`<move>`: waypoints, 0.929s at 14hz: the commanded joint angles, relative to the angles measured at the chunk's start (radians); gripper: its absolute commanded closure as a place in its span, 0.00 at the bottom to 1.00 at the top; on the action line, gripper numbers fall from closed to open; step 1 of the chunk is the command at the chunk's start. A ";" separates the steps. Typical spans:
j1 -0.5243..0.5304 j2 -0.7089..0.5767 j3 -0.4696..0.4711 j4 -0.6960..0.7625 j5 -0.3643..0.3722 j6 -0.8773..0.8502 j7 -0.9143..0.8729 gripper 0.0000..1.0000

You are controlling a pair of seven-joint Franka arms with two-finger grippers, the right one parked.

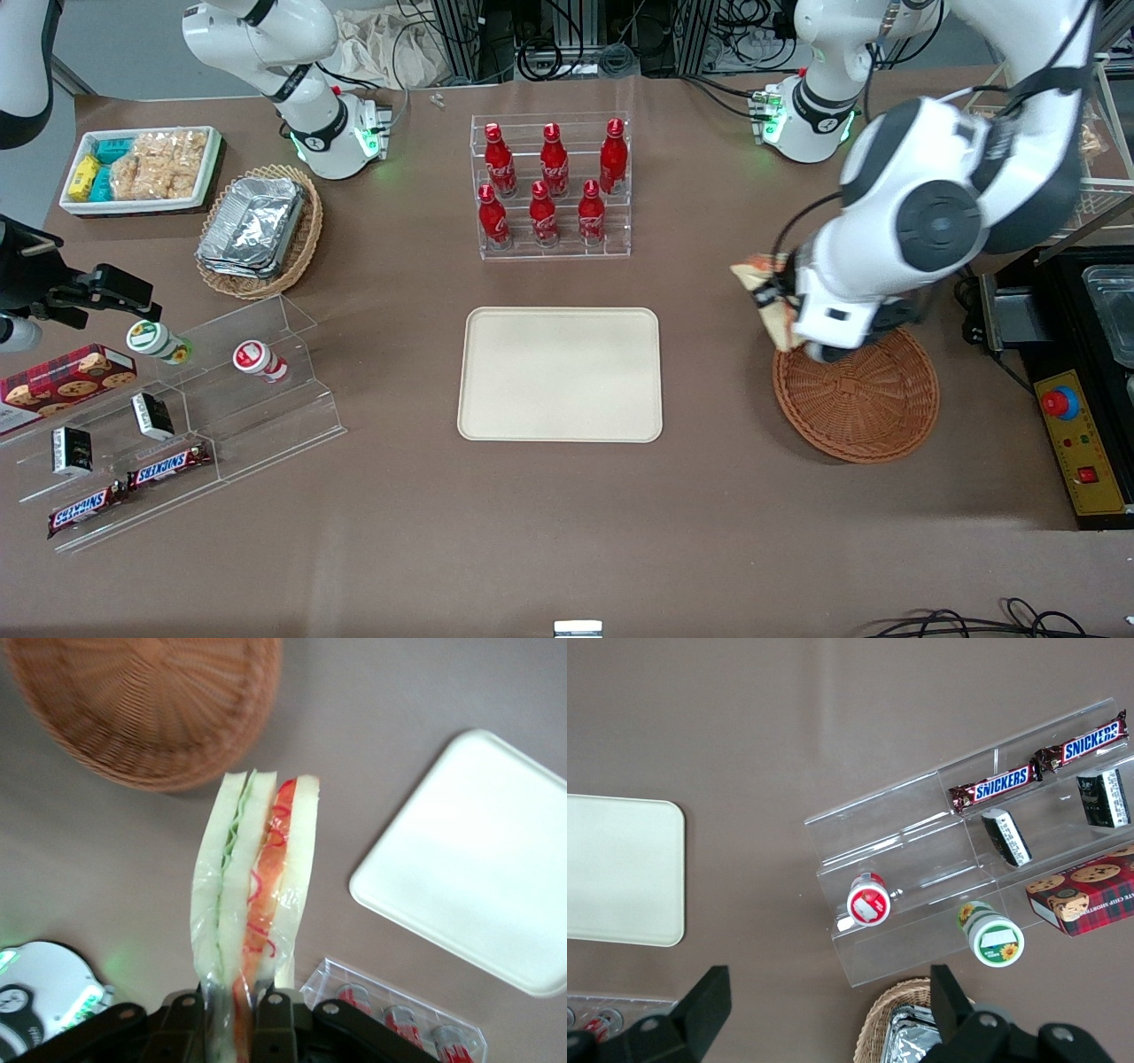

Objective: Place sandwich from basket to tray
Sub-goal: 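Lift the sandwich out of the basket with the left gripper, then carry the sandwich over the cream tray and lower it onto it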

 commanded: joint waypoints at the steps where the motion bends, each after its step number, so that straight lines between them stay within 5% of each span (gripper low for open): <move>1: -0.042 0.037 -0.001 -0.059 -0.023 0.127 0.004 1.00; 5: -0.129 0.123 0.000 -0.138 -0.011 0.442 -0.029 1.00; 9: -0.204 0.267 0.000 -0.132 0.184 0.597 -0.013 1.00; 13: -0.214 0.345 0.000 -0.136 0.279 0.682 -0.008 1.00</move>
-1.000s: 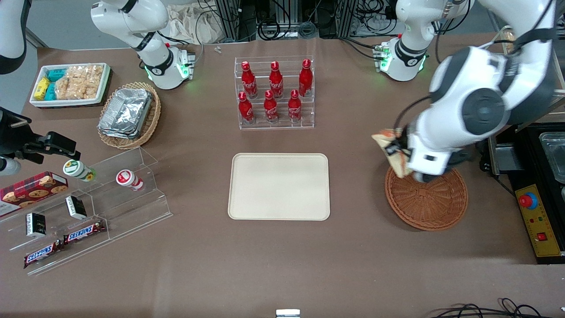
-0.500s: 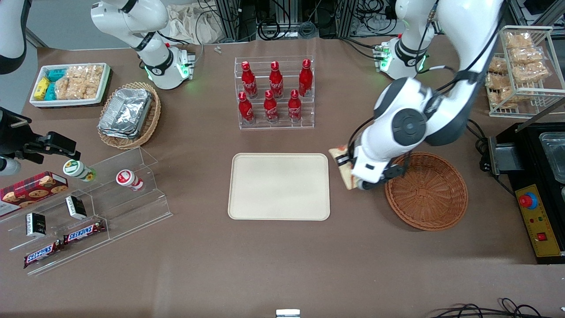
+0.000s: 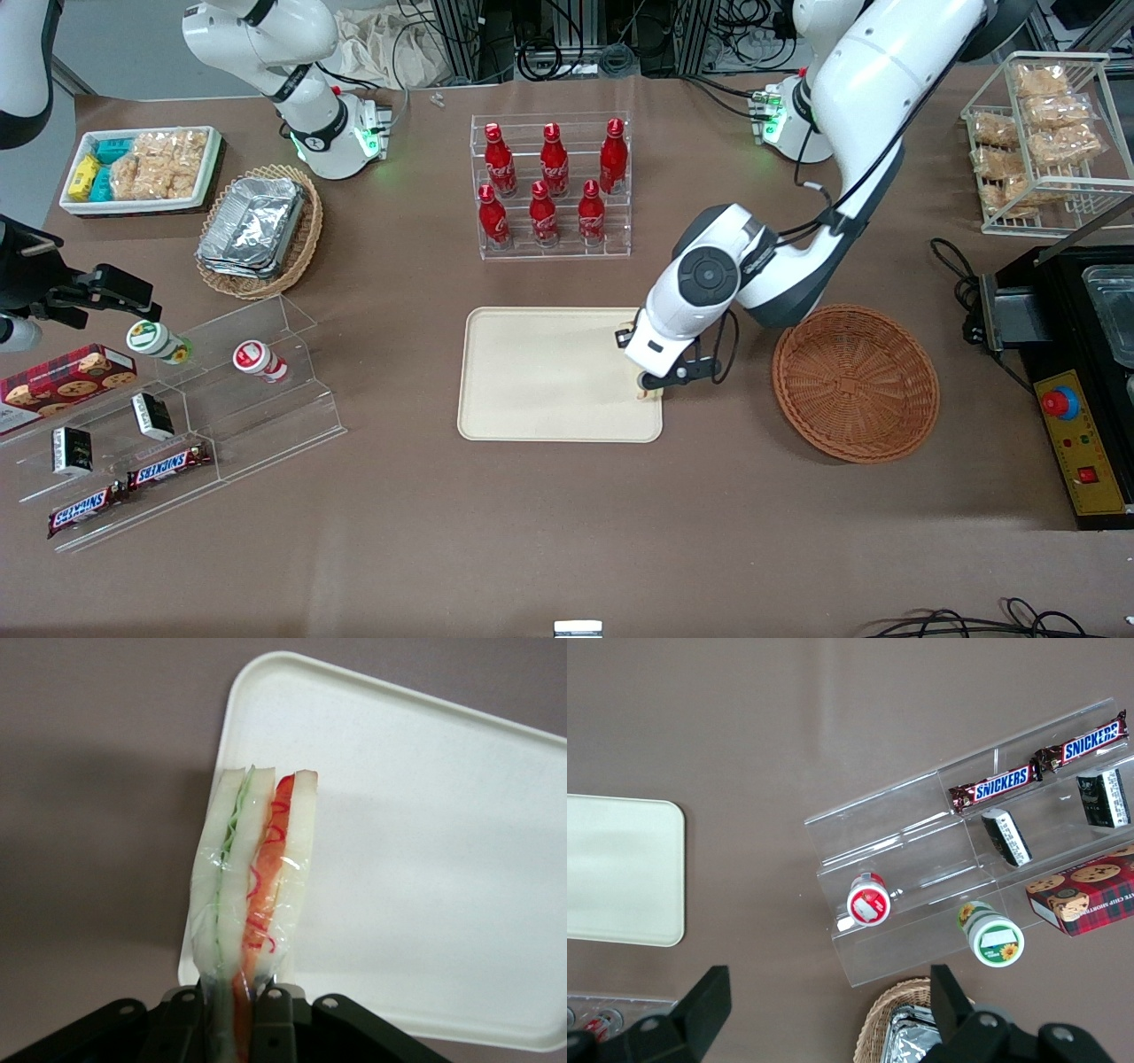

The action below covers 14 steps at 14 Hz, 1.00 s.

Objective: Place sandwich from basket to tray
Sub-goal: 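Carry the sandwich over the cream tray and lower it onto it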

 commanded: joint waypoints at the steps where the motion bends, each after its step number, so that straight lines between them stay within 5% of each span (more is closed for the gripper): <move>1: -0.004 0.037 0.004 0.008 0.072 0.029 0.002 1.00; 9: -0.021 0.062 0.004 -0.018 0.106 0.061 0.038 1.00; 11: -0.025 0.065 0.004 -0.017 0.106 0.061 0.038 0.83; 12: -0.025 0.065 0.004 -0.017 0.106 0.060 0.038 0.52; 14: -0.025 0.062 0.004 -0.017 0.104 0.051 0.037 0.15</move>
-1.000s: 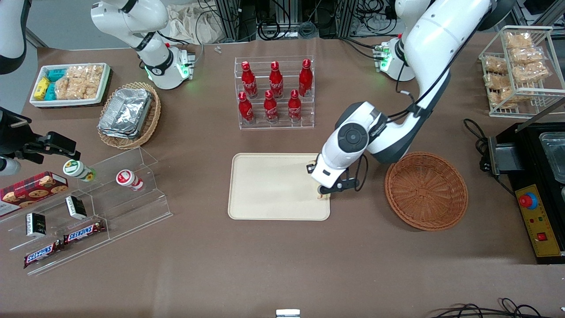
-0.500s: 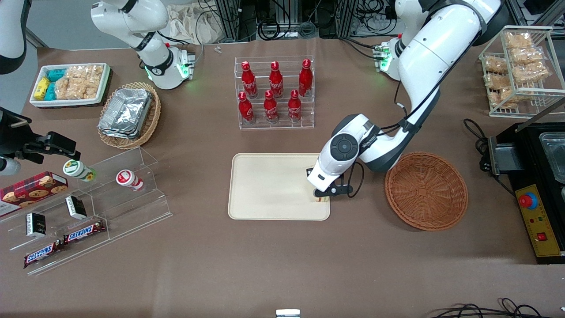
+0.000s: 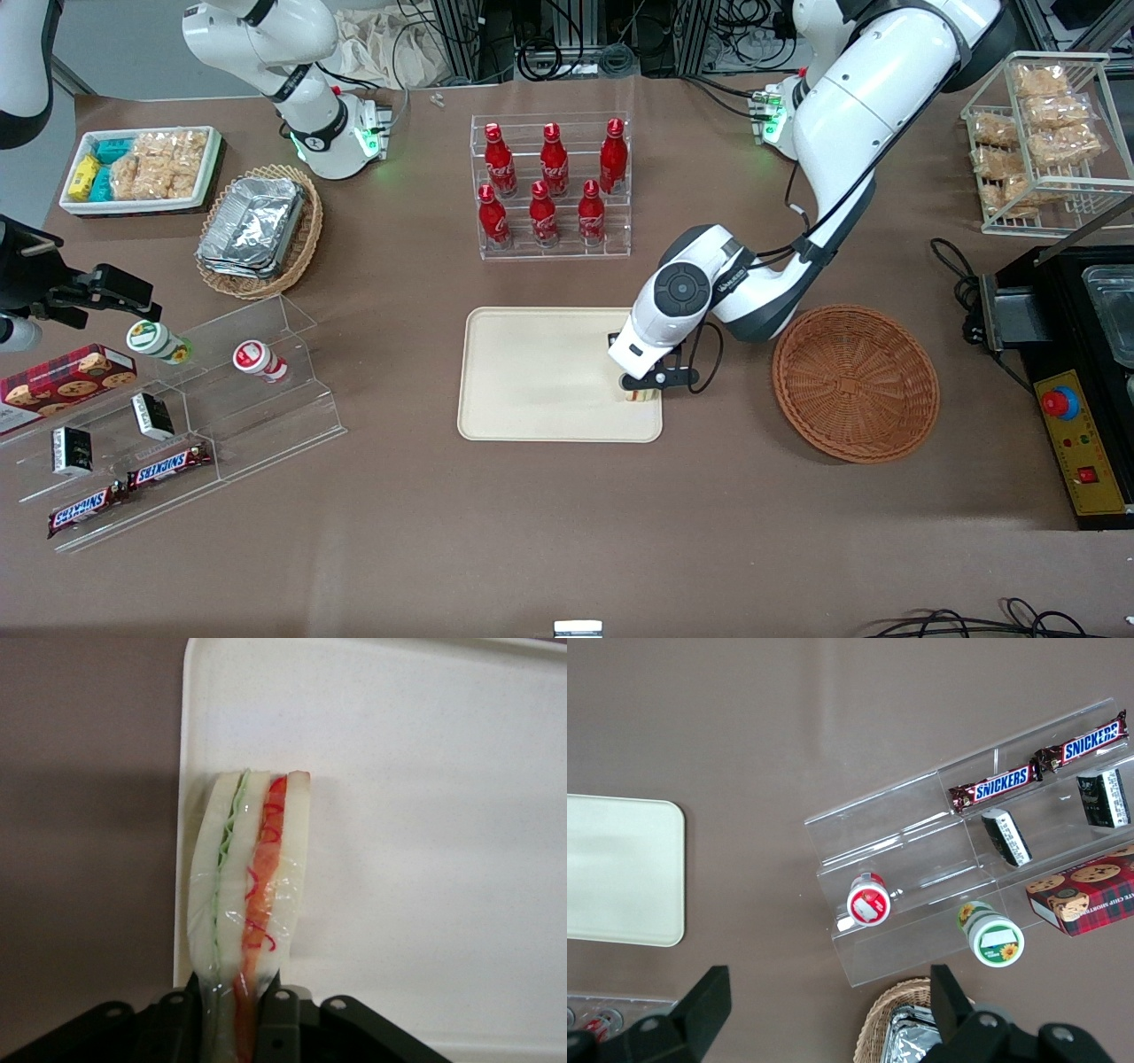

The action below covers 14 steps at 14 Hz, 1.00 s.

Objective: Place sandwich from basket to tray

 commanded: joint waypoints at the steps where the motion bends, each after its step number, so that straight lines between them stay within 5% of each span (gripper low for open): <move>1: -0.005 -0.012 0.005 -0.006 0.020 0.007 -0.019 0.03; 6: 0.014 -0.059 0.005 0.045 -0.012 -0.109 -0.044 0.01; 10: 0.099 -0.190 0.002 0.047 -0.105 -0.206 -0.053 0.01; 14: 0.194 -0.320 0.000 0.030 -0.151 -0.358 0.096 0.01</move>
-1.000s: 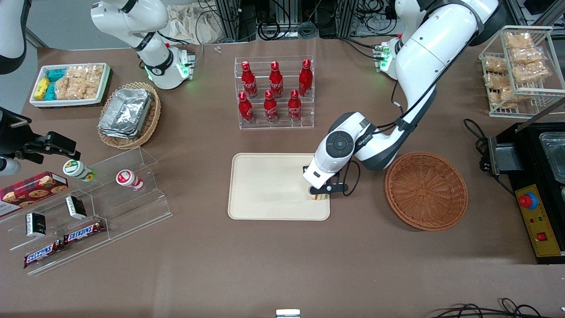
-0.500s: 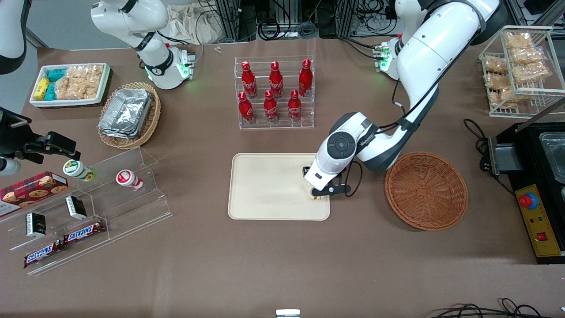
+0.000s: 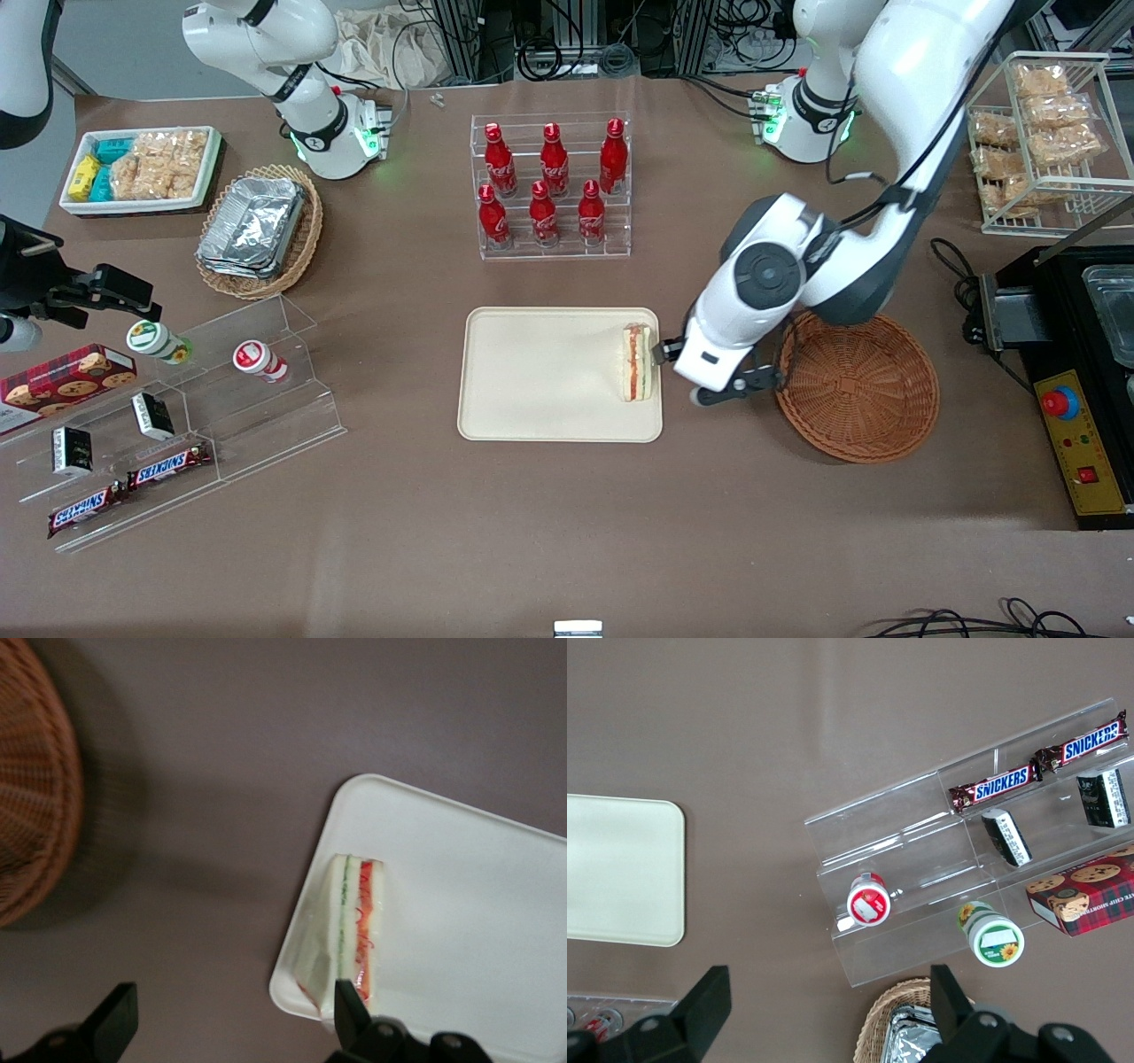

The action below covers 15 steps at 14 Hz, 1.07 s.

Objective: Place sandwich from basket to tray

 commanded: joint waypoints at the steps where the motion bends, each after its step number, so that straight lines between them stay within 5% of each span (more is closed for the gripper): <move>1: 0.062 -0.123 0.005 -0.041 -0.093 -0.127 0.165 0.01; 5: 0.051 -0.302 0.248 -0.061 -0.256 -0.316 0.542 0.01; 10: 0.033 -0.524 0.402 -0.232 -0.239 -0.331 0.802 0.01; 15: 0.044 -0.499 0.396 -0.225 -0.147 -0.270 0.804 0.01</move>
